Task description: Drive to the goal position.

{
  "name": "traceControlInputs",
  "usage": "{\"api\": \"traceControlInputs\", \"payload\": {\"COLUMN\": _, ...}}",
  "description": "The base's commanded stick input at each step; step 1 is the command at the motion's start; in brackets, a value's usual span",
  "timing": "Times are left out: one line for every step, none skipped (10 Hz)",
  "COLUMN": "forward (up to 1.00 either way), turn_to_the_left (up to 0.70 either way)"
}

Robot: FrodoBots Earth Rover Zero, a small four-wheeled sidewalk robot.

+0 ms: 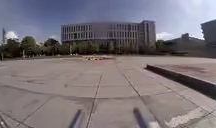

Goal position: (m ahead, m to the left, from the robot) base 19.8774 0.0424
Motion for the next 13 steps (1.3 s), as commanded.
{"api": "traceControlInputs", "payload": {"forward": 1.00, "turn_to_the_left": -0.05}}
{"api": "traceControlInputs", "payload": {"forward": 1.00, "turn_to_the_left": -0.05}}
{"api": "traceControlInputs", "payload": {"forward": 1.00, "turn_to_the_left": -0.06}}
{"api": "traceControlInputs", "payload": {"forward": 1.00, "turn_to_the_left": -0.10}}
{"api": "traceControlInputs", "payload": {"forward": 1.00, "turn_to_the_left": -0.38}}
{"api": "traceControlInputs", "payload": {"forward": 1.00, "turn_to_the_left": -0.40}}
{"api": "traceControlInputs", "payload": {"forward": 1.00, "turn_to_the_left": -0.40}}
{"api": "traceControlInputs", "payload": {"forward": 1.00, "turn_to_the_left": -0.37}}
{"api": "traceControlInputs", "payload": {"forward": 1.00, "turn_to_the_left": -0.17}}
{"api": "traceControlInputs", "payload": {"forward": 1.00, "turn_to_the_left": -0.08}}
{"api": "traceControlInputs", "payload": {"forward": 1.00, "turn_to_the_left": -0.02}}
{"api": "traceControlInputs", "payload": {"forward": 1.00, "turn_to_the_left": -0.02}}
{"api": "traceControlInputs", "payload": {"forward": 1.00, "turn_to_the_left": -0.02}}
